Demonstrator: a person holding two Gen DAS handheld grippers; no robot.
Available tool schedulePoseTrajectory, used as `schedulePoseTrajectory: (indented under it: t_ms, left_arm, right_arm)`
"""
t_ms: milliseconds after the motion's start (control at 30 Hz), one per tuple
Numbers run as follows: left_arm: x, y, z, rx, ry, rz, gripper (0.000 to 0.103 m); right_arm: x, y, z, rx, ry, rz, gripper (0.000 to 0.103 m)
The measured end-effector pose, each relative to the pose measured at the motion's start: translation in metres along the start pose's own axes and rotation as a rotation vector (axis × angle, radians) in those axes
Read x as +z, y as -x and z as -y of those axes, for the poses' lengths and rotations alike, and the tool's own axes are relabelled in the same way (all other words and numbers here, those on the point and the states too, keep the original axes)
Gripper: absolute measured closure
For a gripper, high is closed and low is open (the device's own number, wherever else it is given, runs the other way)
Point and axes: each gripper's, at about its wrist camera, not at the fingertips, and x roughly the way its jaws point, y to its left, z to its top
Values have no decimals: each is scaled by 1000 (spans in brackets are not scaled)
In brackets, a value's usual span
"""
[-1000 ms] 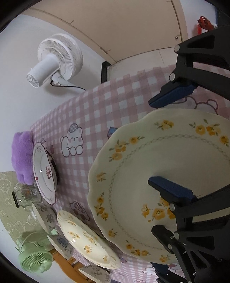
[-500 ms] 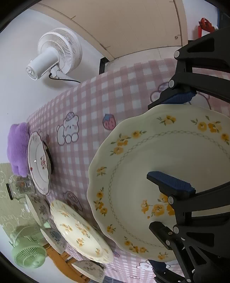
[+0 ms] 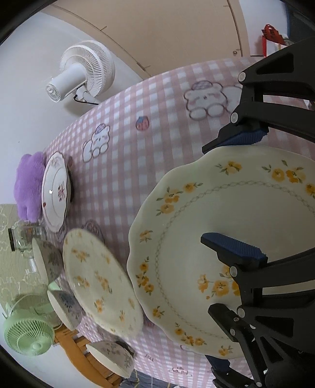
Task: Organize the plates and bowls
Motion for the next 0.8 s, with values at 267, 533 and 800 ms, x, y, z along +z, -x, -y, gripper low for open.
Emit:
schedulePoseTrajectory:
  t_ms: [267,533,800]
  left_arm:
    - [-7,5,-50,2,3,-1,35]
    - [-7,7,-93,13,6,24,36]
    - [1,-5,-132,31,29,26,36]
  right_arm:
    - [-12,10,-51,4,-7,7,35]
    - [-11,12,-96,11,-12,23,35]
    - [0,0,-135,27,-13,30,35]
